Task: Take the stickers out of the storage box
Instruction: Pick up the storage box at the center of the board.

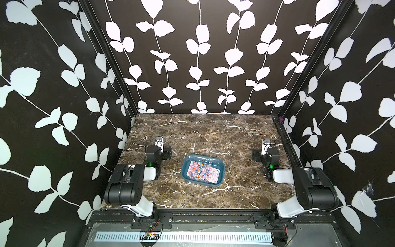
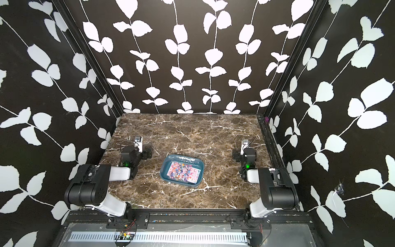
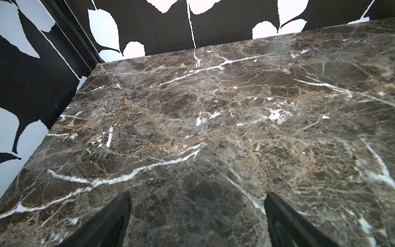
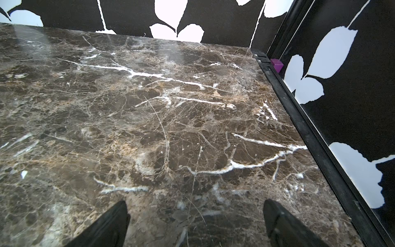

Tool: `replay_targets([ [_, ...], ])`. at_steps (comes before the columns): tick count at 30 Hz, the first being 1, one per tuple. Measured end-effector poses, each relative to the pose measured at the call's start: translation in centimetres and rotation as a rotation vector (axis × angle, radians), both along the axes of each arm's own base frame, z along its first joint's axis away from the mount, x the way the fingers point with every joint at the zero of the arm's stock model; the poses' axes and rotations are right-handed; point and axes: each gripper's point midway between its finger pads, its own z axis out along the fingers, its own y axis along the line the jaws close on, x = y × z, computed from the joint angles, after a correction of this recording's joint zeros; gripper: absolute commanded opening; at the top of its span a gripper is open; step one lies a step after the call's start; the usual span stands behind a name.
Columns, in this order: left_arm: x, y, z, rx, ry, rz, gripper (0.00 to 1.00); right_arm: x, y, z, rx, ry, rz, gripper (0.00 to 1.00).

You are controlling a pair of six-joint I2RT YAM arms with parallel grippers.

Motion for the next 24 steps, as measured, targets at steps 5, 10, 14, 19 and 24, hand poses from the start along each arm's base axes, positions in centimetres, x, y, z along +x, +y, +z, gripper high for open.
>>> replay_targets([
  [5,0.0,0.0,0.0,0.000,0.000,0.000,0.99,0.0,0.0,0.0,-0.002,0.000,0.001,0.99],
  [10,0.0,0.0,0.0,0.000,-0.001,0.000,0.99,0.0,0.0,0.1,-0.005,-0.002,0.002,0.99],
  [14,-0.2,0.3,0.3,0.005,0.025,0.017,0.99,-0.3,0.7,1.4,-0.040,-0.020,0.006,0.99],
  [19,0.5,0.5,7.2,-0.028,-0.080,0.039,0.99,-0.9,1.6,6.8,-0.011,-0.090,-0.014,0.99],
  [24,-0.5,-0.6,16.2,-0.109,-0.296,-0.013,0.99,-0.1,2.4,11.3,0.103,-0.098,-0.013,0.99],
])
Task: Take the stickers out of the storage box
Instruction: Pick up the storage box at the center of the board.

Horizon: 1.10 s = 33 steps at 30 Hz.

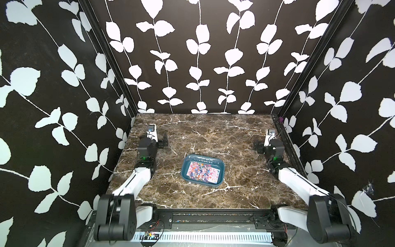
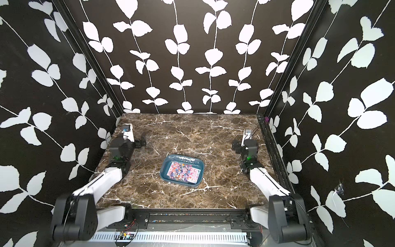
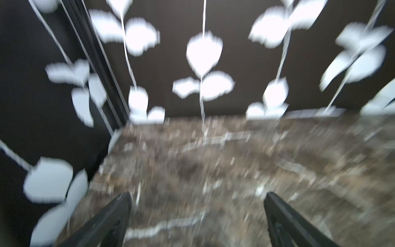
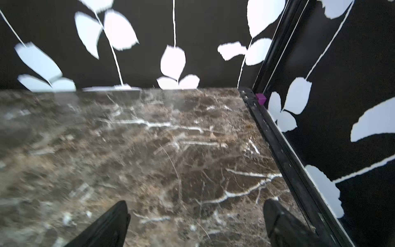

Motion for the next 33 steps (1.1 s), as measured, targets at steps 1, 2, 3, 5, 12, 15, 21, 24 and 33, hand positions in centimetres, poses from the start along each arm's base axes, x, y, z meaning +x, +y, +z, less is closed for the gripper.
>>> replay_targets([
  [1,-0.3,-0.4,1.4,-0.007,-0.034,-0.024,0.99,-0.3,0.6,0.8,0.029,-0.020,0.031,0.99],
  [2,-0.6,-0.9,2.8,-0.016,-0.067,-0.054,0.99,-1.0,1.1,1.4,0.061,-0.052,0.058,0.99],
  [3,-0.8,-1.3,3.6,-0.021,-0.085,-0.076,0.99,-1.8,1.4,1.9,0.094,-0.088,0.071,0.99],
  [5,-1.6,-2.1,5.3,-0.043,-0.126,-0.126,0.99,-3.6,1.3,2.0,0.176,-0.138,0.057,0.99],
  [12,-2.2,-0.4,4.2,-0.298,-0.090,-0.023,0.99,-4.0,0.4,0.2,0.323,-0.075,-0.039,0.99],
  [15,-2.3,0.6,3.1,-0.355,-0.035,0.043,0.99,-4.1,0.6,-0.6,0.335,-0.044,-0.040,0.99],
  [21,-2.2,0.7,2.8,-0.457,0.055,0.108,0.99,-3.9,3.3,-0.4,0.359,0.020,0.071,0.99],
  [24,-2.5,-2.4,4.4,-0.452,0.128,0.058,0.99,-4.0,9.5,0.9,0.308,0.122,0.266,0.99],
  [33,-8.6,-11.8,3.6,-0.371,0.477,-0.305,0.99,-11.0,28.1,0.0,-0.011,0.513,0.899,0.98],
])
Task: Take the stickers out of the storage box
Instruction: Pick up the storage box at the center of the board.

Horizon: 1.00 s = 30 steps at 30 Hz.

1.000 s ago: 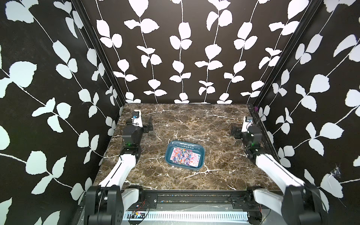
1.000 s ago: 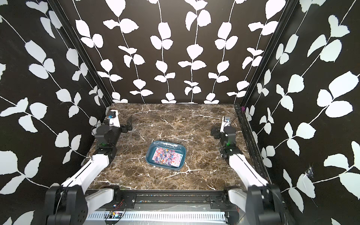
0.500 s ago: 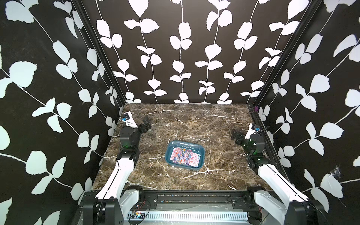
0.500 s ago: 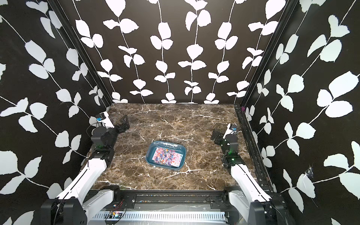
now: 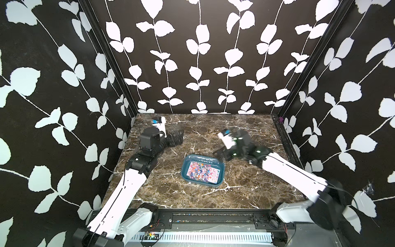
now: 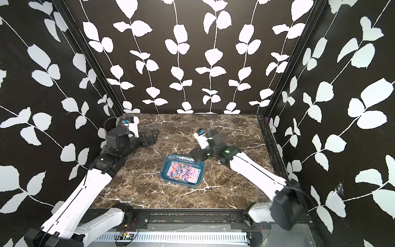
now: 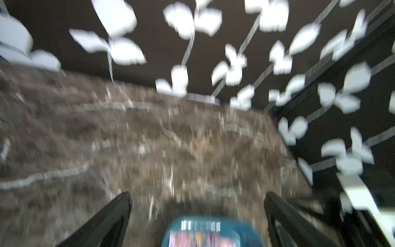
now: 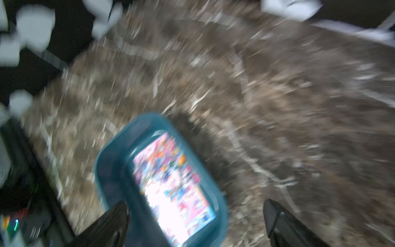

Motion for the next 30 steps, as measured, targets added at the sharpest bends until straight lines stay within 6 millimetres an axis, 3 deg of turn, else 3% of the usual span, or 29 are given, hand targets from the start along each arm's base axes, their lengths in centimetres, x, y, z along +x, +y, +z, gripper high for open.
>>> replay_targets([
  [4,-3.5,0.4,-4.9,0.128,0.180,-0.063,0.99,-2.6,2.1,-3.8,-0.180,0.113,0.148,0.93],
  [9,-6.7,2.4,-9.4,0.214,0.288,-0.048,0.99,-1.8,2.3,-6.8,-0.340,0.186,0.188,0.92],
  [12,-7.8,3.1,-11.1,0.241,0.342,-0.039,0.99,-1.0,2.3,-7.3,-0.396,0.192,0.191,0.91],
  [20,-7.5,4.0,-11.4,0.267,0.350,0.010,0.99,2.5,4.2,-6.7,-0.434,0.124,0.165,0.80],
  [24,-7.6,5.4,-11.2,0.300,0.342,0.084,0.99,3.6,5.2,-8.3,-0.458,0.133,0.165,0.77],
  [30,-8.0,7.3,-9.1,0.295,0.252,0.182,0.99,4.2,5.8,-11.0,-0.508,0.167,0.188,0.69],
])
